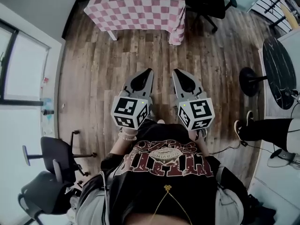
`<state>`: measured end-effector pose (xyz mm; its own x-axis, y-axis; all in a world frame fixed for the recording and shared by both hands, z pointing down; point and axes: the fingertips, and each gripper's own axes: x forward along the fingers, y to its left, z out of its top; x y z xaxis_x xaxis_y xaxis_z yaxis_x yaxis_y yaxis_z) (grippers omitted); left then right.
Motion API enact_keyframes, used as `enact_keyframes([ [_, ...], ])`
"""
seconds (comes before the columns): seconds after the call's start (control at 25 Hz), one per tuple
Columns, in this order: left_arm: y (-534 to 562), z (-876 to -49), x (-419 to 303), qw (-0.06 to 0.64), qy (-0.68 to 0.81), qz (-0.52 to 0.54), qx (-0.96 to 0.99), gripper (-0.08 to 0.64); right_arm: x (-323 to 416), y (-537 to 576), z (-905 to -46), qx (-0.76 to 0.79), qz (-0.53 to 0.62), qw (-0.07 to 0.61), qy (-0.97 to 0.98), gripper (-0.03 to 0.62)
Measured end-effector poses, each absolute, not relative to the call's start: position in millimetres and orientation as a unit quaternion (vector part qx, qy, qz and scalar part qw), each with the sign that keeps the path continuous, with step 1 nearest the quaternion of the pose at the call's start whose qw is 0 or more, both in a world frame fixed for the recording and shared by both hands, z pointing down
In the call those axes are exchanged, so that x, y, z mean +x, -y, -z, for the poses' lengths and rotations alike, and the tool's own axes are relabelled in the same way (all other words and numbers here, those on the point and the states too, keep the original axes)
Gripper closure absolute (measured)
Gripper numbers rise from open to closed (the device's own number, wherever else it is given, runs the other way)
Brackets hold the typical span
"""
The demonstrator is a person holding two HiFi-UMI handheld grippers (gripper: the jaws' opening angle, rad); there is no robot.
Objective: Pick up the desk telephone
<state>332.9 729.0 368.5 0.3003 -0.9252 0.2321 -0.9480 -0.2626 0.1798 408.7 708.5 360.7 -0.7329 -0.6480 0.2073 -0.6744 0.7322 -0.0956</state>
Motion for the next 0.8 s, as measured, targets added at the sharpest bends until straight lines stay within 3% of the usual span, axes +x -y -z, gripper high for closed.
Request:
enact_keyframes([
  [0.8,-618.6,-379.3,256.9,0.158,0.55,-0.064,0.818,0.552,327.2,-608.9,-369.4,0.366,-0.096,0.083,0.922,0.572],
])
